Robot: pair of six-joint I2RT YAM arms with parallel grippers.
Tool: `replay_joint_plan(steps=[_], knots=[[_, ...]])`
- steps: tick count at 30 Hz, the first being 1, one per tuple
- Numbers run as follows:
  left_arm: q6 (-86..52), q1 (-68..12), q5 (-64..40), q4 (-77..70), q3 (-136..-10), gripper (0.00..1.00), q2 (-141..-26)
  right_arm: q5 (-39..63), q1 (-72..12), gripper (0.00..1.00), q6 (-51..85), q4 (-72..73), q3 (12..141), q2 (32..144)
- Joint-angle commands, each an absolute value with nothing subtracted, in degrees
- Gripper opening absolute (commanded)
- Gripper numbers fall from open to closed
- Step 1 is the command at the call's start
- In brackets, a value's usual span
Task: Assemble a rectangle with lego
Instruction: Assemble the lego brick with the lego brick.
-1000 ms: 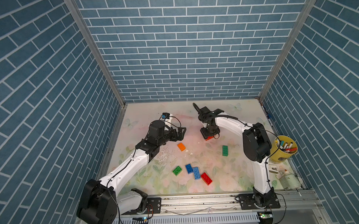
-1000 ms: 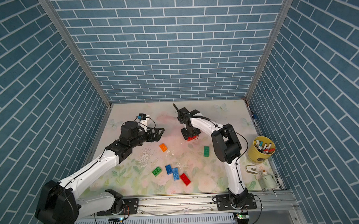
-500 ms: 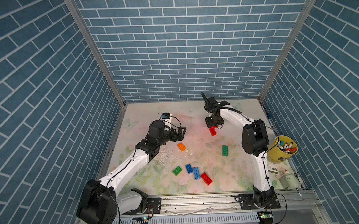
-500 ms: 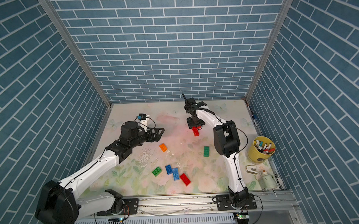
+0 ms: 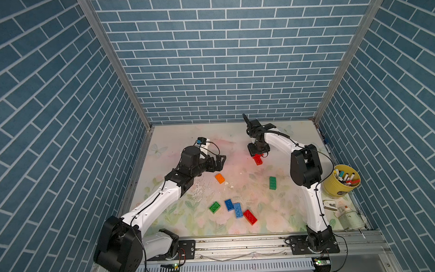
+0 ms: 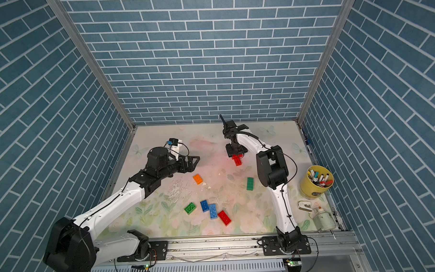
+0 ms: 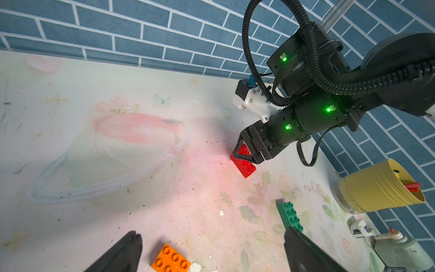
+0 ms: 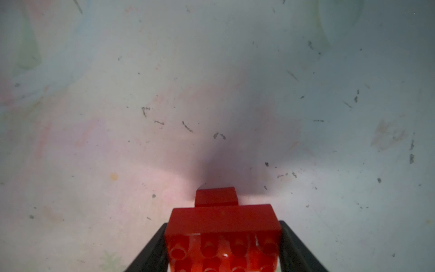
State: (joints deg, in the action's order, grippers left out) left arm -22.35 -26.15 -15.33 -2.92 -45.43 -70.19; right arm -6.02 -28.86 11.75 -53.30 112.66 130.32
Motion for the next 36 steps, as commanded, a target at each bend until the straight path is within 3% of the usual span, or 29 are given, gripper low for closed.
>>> replay_joint_plan(steps=[1, 36], knots=[[-22.6, -25.8, -15.9, -4.1, -45.9, 1.00, -70.8, -5.8, -28.7, 0.52, 12.6, -53.9, 115.2, 132.2], [-22.8, -25.4, -16.3, -4.3, -46.1, 1.00, -71.9, -3.8, -28.8, 0.52, 13.1, -53.5, 113.1, 129.8]])
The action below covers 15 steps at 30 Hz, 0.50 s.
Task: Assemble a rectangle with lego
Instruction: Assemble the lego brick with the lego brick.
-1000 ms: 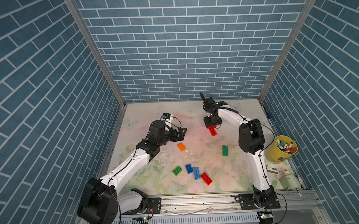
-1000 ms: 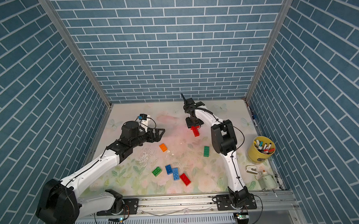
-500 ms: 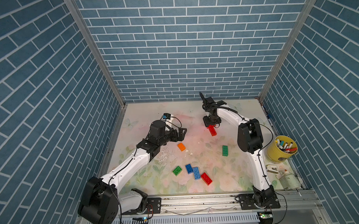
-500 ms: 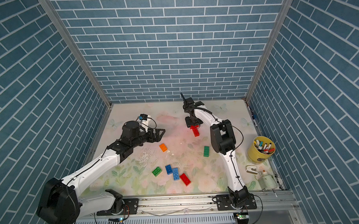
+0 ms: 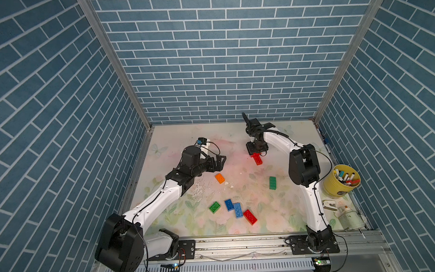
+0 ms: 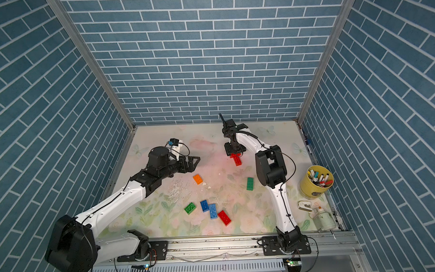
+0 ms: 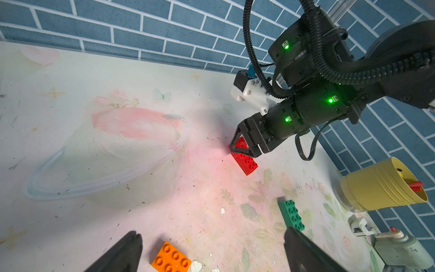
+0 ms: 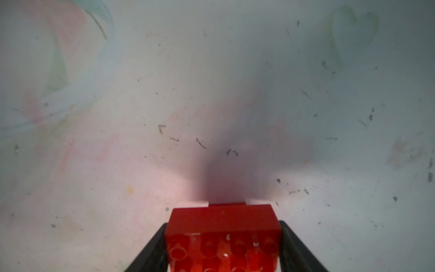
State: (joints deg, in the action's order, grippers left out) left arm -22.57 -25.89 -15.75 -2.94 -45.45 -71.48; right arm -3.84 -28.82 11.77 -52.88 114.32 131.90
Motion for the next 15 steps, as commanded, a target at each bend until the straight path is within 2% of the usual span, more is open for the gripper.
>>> replay_joint_plan(steps=[1, 15], knots=[[-22.8, -25.4, -16.3, -4.3, -46.1, 1.00, -71.9, -3.9, -28.8, 0.52, 13.1, -53.4, 112.8, 129.8], [-22.8, -25.4, -16.4, -4.3, -46.0, 1.00, -72.1, -7.9, -28.4, 0.52, 11.9, -53.5, 112.6, 133.0]])
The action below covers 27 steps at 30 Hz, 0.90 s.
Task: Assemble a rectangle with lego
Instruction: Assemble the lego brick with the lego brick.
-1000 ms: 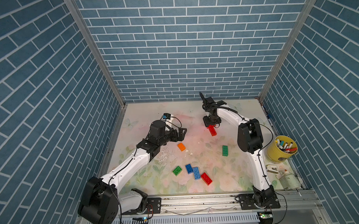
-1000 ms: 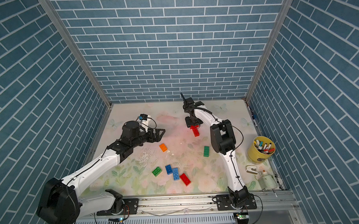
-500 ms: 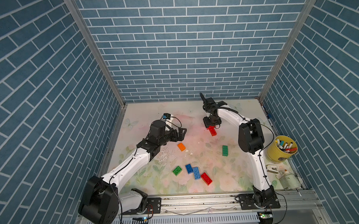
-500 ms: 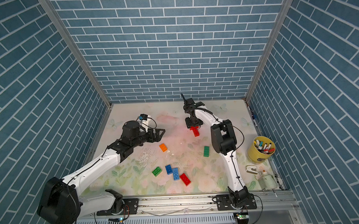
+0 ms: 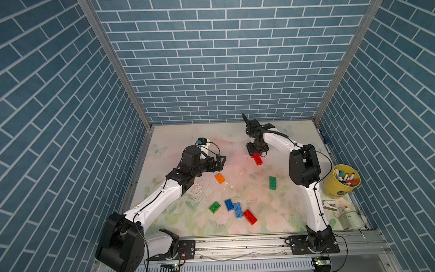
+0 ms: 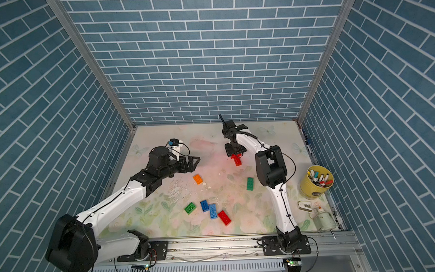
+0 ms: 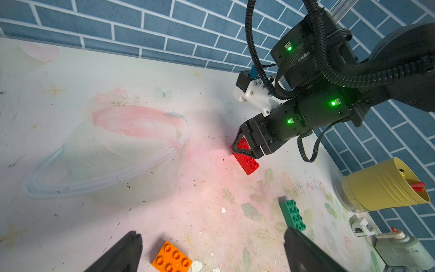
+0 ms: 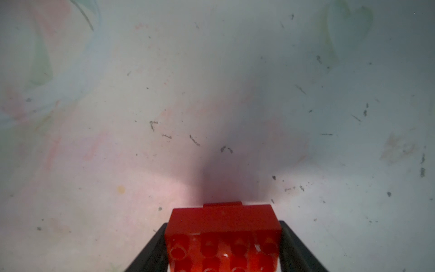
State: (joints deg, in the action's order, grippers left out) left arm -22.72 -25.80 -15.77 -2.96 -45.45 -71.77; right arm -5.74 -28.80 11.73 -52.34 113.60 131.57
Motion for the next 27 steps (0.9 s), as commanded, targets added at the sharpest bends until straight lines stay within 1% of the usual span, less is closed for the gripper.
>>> replay_joint_plan(steps=[1, 16, 27], knots=[[-22.8, -25.4, -16.4, -4.4, -46.0, 1.00, -72.2, -7.9, -28.3, 0.52, 11.8, -53.4, 112.7, 133.1], [-23.0, -25.0, -16.7, -4.5, -46.1, 1.00, -72.6, -6.3, -28.2, 0.52, 10.5, -53.0, 115.5, 135.6], [-23.3, -24.5, -17.3, -4.7, -46.2, 1.00, -73.4, -3.2, -28.3, 0.52, 11.1, -53.0, 115.0, 136.7]])
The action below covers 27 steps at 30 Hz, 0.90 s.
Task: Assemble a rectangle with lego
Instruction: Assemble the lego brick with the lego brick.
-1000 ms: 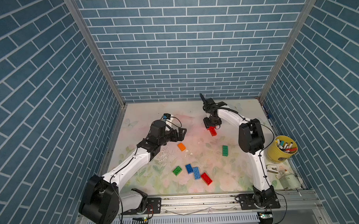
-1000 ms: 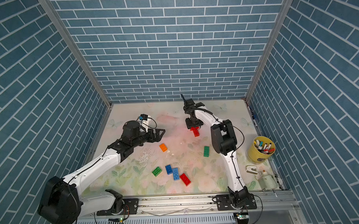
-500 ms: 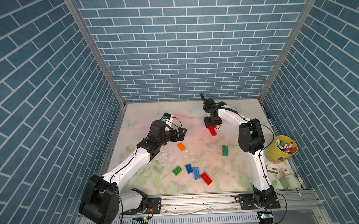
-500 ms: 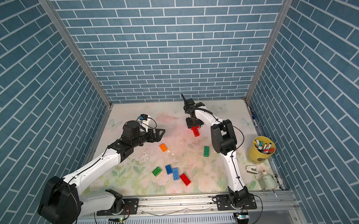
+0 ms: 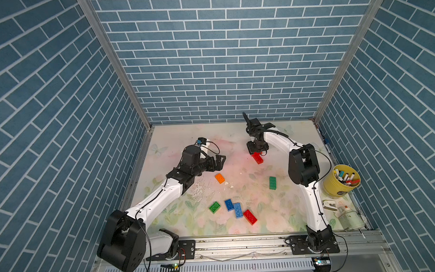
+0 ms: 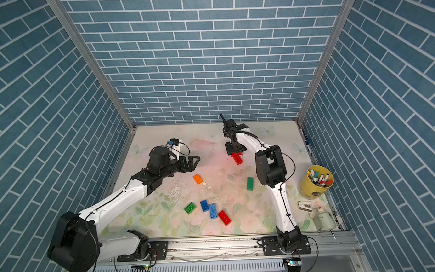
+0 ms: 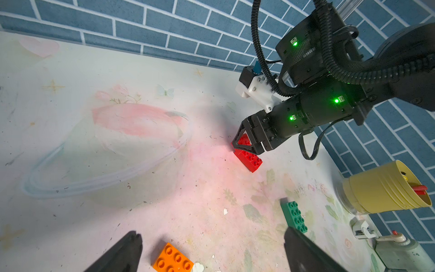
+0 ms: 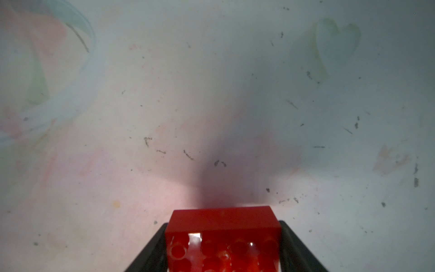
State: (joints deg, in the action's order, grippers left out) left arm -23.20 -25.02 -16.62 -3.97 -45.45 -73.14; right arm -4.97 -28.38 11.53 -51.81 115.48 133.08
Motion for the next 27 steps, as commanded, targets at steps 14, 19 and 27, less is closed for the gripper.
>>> replay_joint_plan(steps=[14, 19, 27], knots=[[-23.3, -24.2, -17.3, -4.9, -46.2, 1.00, -73.6, 0.5, -28.3, 0.51, 8.4, -55.5, 115.2, 137.1], [-23.3, -24.2, -17.3, -4.8, -46.1, 1.00, -73.4, 0.2, -28.3, 0.51, 9.4, -54.0, 113.6, 136.9], [-23.3, -24.2, -17.1, -4.8, -46.1, 1.00, -73.1, -4.0, -29.0, 0.50, 9.4, -53.9, 112.1, 138.3]])
